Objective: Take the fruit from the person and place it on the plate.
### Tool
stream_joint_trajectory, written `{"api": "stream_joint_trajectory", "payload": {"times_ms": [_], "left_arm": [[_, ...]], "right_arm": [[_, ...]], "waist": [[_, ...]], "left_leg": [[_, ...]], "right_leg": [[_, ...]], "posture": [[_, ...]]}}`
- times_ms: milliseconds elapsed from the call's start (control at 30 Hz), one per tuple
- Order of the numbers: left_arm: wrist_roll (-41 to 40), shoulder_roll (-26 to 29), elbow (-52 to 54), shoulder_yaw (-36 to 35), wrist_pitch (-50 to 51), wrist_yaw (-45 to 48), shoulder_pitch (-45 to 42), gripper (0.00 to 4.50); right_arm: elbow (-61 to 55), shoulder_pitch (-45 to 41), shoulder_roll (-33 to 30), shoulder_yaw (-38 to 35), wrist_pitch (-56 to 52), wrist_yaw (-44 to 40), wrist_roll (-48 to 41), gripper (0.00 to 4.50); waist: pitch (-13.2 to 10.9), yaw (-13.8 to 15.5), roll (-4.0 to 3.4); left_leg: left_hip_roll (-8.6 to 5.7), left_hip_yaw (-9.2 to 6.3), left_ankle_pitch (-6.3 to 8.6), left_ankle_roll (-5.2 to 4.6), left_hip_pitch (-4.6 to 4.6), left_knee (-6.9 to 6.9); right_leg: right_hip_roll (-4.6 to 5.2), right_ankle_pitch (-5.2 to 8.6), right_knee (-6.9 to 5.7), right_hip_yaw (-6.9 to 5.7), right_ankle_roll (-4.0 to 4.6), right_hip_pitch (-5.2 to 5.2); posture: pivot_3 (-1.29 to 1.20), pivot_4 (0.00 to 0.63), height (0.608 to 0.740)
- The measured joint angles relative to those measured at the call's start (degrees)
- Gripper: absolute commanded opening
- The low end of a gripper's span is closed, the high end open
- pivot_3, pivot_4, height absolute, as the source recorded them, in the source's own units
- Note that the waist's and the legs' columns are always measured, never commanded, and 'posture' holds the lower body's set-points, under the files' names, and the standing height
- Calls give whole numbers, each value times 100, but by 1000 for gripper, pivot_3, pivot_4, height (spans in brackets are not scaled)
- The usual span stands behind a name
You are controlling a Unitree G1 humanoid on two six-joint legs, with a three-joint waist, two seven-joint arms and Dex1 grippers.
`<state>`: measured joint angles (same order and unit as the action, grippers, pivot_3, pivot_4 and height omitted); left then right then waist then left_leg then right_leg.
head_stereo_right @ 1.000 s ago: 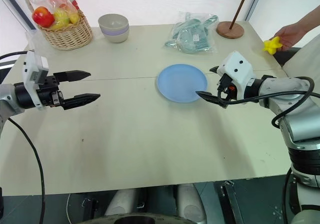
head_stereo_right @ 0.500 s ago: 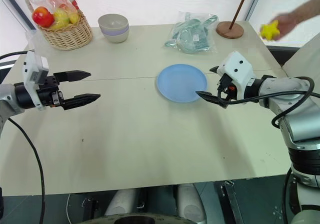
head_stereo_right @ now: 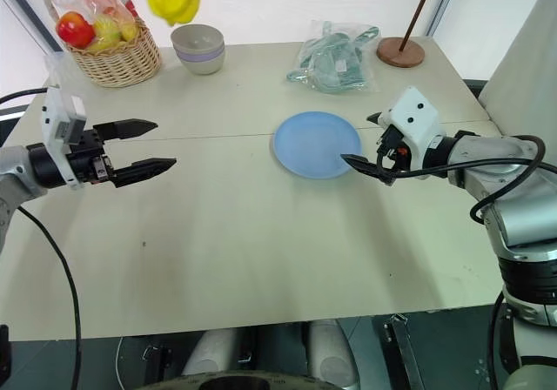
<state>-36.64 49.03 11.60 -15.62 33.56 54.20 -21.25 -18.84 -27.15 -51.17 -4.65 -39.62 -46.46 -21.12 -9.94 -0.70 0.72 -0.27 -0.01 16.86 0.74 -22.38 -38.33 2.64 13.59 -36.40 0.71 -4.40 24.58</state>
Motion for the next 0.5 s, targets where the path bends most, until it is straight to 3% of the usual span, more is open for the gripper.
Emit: {"api": "stream_joint_trajectory", "payload": {"times_ms": [267,500], "left_arm": [[255,-1844,974,-413,-231,-2531,189,4500],[1007,-2785,1094,-312,-1043,-3821,-34,4500]], "right_arm": [[7,-45,83,35,0,8,-1,4451],[175,-702,564,145,-30,176,-52,4451]], "waist": [[3,10,5],[2,11,6]], "left_leg": [[-1,-1,0,0,-2,-14],[0,-6,1,0,1,-75]], "right_leg": [[15,-2,-10,3,-1,-2],[0,-1,-66,3,1,-7]], "posture": [[0,150,740],[0,150,740]]}}
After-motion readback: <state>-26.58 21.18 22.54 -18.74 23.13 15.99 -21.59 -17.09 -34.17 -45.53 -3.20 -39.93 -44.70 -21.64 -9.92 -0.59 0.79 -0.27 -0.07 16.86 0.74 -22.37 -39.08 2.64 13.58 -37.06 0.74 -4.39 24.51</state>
